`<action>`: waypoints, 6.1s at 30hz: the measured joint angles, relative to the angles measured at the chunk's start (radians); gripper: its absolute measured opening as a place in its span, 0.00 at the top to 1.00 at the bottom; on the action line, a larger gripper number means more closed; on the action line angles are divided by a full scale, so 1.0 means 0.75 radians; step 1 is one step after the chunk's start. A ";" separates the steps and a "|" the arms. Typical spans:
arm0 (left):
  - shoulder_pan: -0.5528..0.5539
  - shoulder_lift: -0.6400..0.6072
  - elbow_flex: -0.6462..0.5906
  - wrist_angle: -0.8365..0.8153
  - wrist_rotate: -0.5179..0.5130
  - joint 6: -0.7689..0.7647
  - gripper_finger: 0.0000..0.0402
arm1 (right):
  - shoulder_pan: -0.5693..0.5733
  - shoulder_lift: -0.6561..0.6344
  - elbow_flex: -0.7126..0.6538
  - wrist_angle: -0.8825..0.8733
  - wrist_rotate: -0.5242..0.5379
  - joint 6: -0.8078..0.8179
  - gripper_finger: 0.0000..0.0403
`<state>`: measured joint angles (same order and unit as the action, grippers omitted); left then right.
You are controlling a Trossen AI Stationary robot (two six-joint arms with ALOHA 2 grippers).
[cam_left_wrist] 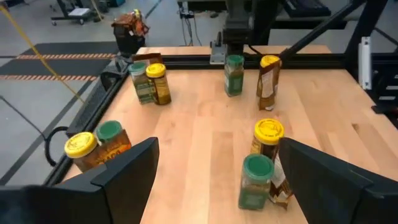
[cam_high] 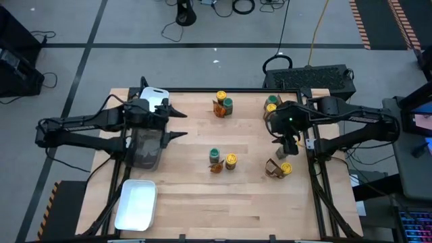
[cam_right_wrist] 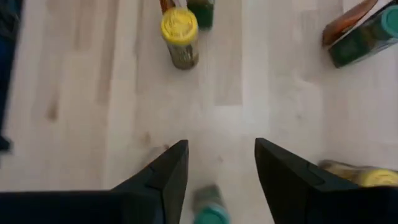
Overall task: Sort spices by type
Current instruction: Put the bottom left yellow seasoning bottle into the top white bin
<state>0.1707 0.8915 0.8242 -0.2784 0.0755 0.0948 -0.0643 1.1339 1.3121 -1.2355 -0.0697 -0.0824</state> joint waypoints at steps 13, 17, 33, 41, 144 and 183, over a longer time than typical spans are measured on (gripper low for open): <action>0.039 -0.012 -0.060 -0.321 -0.205 -0.095 0.17 | -0.001 0.089 0.000 -0.022 0.347 0.009 0.41; -0.029 -0.037 -0.060 -0.314 -0.175 -0.098 0.17 | 0.002 0.182 0.000 0.059 0.312 0.020 0.32; -0.528 -0.061 -0.060 -0.255 -0.514 -0.219 0.17 | 0.180 0.521 0.000 0.359 0.140 -0.017 0.26; -0.541 -0.074 0.059 -0.377 -0.596 -0.137 0.17 | 0.213 0.553 0.145 0.372 0.092 -0.047 0.26; -0.006 -0.568 -0.347 -0.231 -0.175 -0.143 0.17 | 0.201 0.966 0.186 0.500 0.036 -0.120 0.50; -0.006 -0.634 -0.299 -0.329 -0.437 -0.211 0.17 | -0.334 1.411 1.082 1.262 -0.224 -0.336 0.48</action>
<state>0.1661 0.4160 0.6003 -0.5249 -0.2522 -0.0637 -0.3149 2.1925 2.1237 -0.2891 -0.2376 -0.3342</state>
